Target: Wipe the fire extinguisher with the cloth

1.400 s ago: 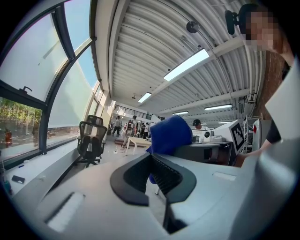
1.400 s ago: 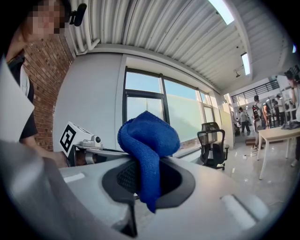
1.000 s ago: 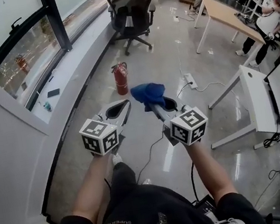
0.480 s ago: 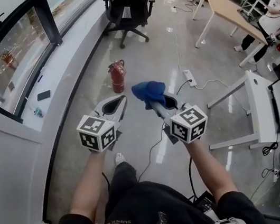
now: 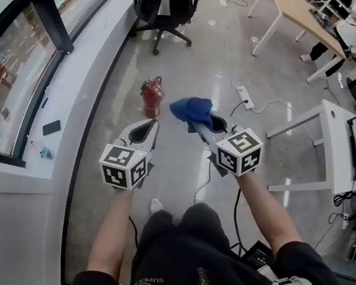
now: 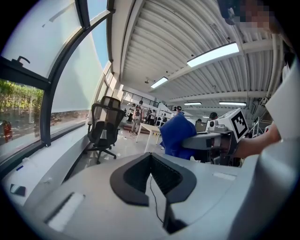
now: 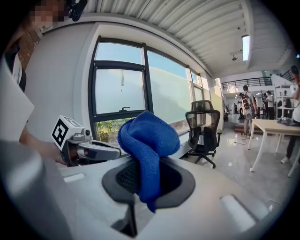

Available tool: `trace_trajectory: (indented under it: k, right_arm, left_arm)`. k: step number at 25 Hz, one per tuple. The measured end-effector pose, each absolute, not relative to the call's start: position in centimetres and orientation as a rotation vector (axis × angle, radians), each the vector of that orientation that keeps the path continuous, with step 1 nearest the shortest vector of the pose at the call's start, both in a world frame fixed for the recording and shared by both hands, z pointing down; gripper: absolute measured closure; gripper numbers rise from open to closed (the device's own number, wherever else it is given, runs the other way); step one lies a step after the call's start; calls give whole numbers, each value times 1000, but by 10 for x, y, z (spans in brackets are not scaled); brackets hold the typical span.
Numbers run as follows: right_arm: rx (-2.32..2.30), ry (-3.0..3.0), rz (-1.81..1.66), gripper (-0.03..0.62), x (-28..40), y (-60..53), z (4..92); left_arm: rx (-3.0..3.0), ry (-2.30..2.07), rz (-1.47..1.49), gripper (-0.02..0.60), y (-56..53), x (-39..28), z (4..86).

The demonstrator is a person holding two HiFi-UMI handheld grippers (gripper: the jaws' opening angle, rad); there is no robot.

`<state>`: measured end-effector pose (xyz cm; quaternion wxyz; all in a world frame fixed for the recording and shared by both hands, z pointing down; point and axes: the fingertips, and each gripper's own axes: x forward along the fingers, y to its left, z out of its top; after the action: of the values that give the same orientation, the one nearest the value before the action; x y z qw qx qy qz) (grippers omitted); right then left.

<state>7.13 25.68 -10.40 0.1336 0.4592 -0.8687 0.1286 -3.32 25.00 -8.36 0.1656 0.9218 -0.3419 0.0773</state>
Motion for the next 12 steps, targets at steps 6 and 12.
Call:
trace_trajectory:
  k: [6,12]
  right_arm:
    - [1307,-2500,394,540,91,202,-68]
    - [1198,-2521,436,540,127,136,-17]
  left_arm:
    - [2604,-991,300,575,200,-17,-58]
    - [2559,-1049,363,575,142,22,-21]
